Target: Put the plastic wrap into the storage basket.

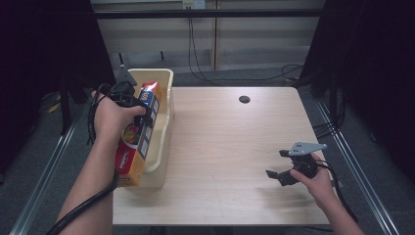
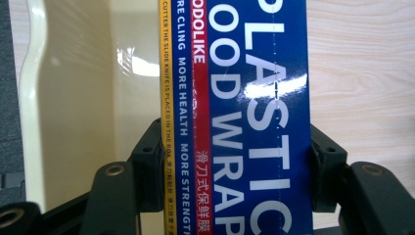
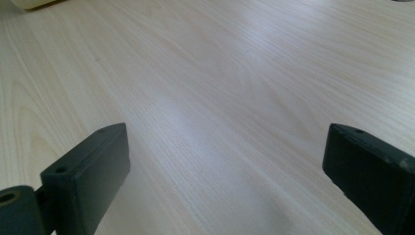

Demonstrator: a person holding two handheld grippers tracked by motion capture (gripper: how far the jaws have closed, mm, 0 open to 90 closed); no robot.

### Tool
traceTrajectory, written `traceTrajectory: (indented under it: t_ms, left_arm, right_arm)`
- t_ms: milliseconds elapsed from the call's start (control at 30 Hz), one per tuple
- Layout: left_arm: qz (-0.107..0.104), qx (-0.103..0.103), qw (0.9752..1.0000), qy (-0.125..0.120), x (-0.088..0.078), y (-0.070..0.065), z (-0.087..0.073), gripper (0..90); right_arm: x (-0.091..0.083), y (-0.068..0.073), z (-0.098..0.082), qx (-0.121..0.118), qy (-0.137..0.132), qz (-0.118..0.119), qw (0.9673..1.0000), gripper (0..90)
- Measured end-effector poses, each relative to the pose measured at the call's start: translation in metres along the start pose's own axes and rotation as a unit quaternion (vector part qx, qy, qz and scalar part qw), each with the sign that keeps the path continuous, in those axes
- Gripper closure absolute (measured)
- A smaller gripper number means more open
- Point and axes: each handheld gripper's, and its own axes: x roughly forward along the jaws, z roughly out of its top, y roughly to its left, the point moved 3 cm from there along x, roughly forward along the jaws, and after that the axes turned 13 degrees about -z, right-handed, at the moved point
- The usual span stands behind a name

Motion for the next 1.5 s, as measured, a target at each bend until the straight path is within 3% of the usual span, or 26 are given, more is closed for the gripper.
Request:
traceTrajectory:
  t_ms: [333, 1067, 1500]
  left_arm:
    - [-0.002, -0.009, 0.9999, 0.005, 0.006, 0.007, -0.002, 40.5]
    - [-0.002, -0.007, 0.9998, 0.020, 0.023, 0.012, -0.001, 40.3]
    - [0.000, -0.011, 0.9997, 0.023, 0.039, 0.018, 0.003, 40.0]
  right_arm:
    - [0.001, 0.001, 0.001, 0.000, 0.001, -0.001, 1.0000, 3.3]
    - [-0.002, 0.001, -0.003, -0.002, 0.003, -0.008, 1.0000, 3.4]
    - [0.004, 0.003, 0.001, -0.005, 0.003, -0.004, 1.0000, 3.5]
